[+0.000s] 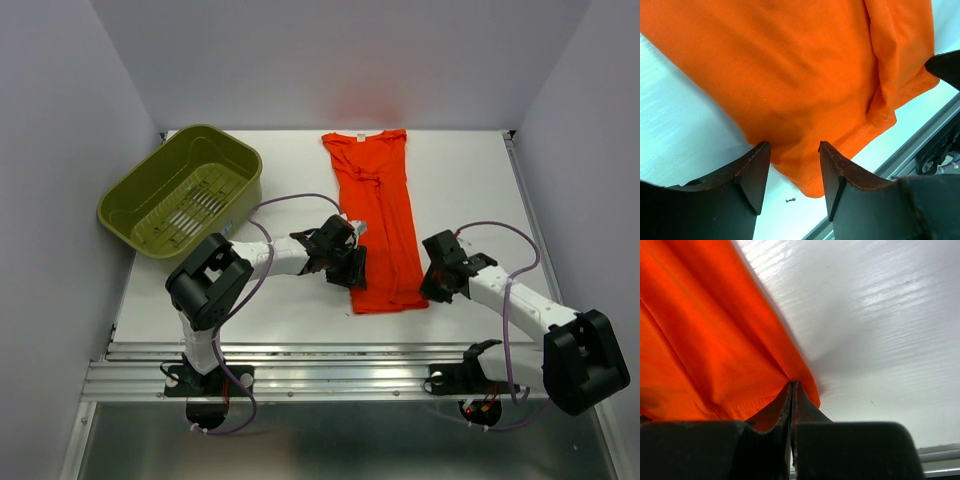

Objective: Roll the t-shirts
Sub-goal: Roll the T-shirt to the center of the board.

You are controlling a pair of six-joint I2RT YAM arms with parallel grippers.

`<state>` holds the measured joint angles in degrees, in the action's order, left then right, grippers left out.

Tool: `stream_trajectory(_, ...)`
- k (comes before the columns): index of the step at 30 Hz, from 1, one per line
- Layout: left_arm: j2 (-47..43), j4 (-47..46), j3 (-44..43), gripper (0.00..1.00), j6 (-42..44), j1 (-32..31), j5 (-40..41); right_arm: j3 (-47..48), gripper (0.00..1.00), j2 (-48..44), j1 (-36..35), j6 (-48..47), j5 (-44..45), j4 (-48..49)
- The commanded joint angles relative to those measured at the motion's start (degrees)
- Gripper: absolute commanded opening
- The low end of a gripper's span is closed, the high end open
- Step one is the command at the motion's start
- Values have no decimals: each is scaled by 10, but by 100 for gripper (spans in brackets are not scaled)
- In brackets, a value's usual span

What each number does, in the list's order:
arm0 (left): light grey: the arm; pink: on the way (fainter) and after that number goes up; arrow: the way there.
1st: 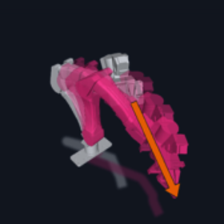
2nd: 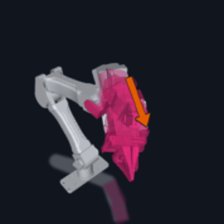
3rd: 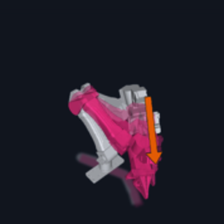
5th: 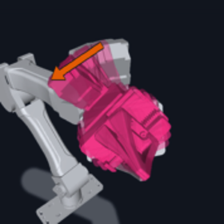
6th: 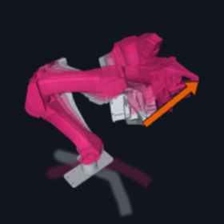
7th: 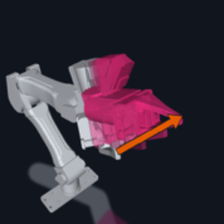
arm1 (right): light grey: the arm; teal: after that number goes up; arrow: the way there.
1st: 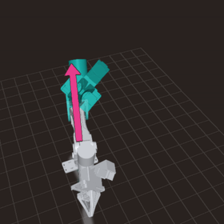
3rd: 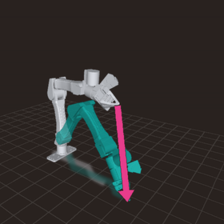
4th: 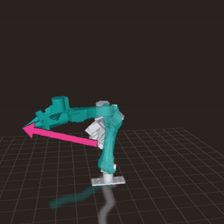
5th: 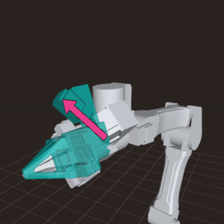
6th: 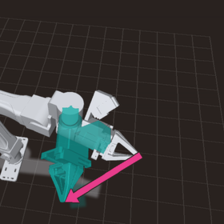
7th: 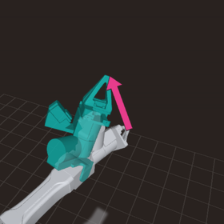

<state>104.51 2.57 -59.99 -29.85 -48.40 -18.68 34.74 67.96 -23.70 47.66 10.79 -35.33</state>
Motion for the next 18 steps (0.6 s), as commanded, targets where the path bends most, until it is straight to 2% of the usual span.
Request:
stream_trajectory(1,24,89,39,56,28,-4,39,9,1,-21,-4,21,44,-34)
stream_trajectory(18,9,110,42,56,37,-3,59,16,1,-22,-4,50,70,-66)
